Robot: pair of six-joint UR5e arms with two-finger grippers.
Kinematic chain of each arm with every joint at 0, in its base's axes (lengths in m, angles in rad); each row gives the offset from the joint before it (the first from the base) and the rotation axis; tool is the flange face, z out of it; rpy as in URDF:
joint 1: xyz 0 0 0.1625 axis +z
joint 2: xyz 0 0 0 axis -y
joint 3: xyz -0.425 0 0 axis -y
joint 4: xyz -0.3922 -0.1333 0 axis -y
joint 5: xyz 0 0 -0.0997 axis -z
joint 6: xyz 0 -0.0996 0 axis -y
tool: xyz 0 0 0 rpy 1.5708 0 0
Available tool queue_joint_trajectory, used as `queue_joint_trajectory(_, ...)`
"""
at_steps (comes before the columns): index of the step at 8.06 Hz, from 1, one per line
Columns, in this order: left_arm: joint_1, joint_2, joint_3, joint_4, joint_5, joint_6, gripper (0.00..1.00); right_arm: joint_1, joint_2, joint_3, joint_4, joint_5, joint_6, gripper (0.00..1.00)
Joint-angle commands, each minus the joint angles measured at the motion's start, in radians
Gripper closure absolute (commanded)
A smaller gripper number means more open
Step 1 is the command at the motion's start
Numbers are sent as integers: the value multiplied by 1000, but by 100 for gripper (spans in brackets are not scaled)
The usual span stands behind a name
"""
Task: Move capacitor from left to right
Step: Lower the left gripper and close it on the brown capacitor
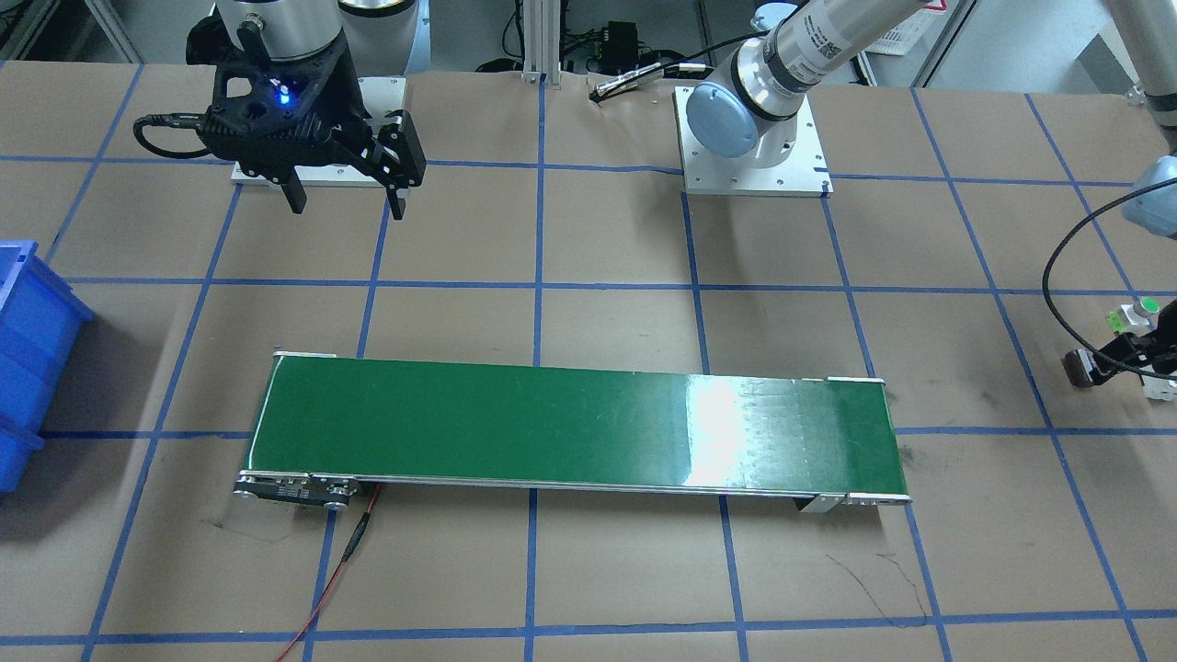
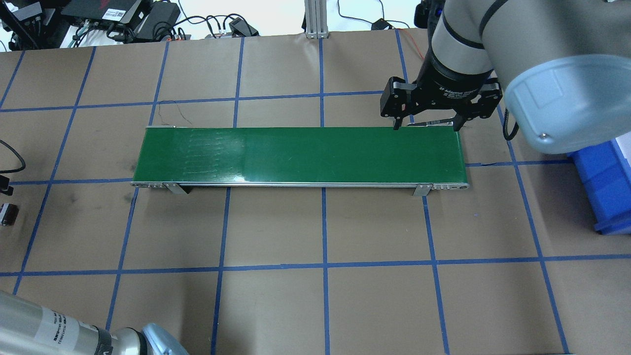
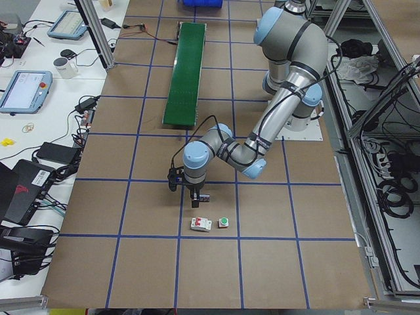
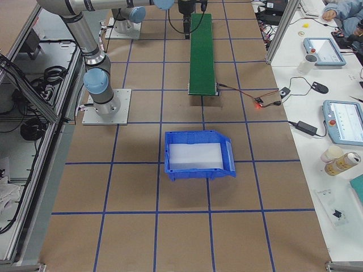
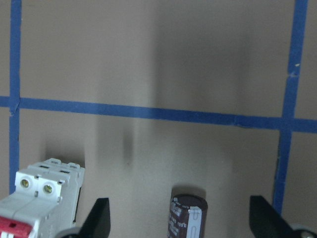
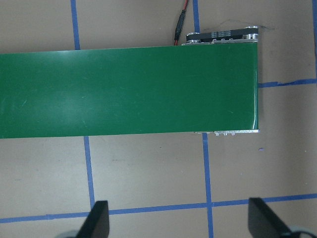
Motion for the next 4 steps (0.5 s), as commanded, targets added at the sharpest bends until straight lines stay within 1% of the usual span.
queue_joint_trajectory(1,2,-42,-1,34,0,13,0,0,2,2,4,-2,0,0)
queue_joint_trajectory(3,2,-43,-4,20,2,82,0,0,2,1,4,-2,0,0)
queue_joint_trajectory(4,2,-42,-5,-7,20,170,0,0,2,2,4,-2,0,0)
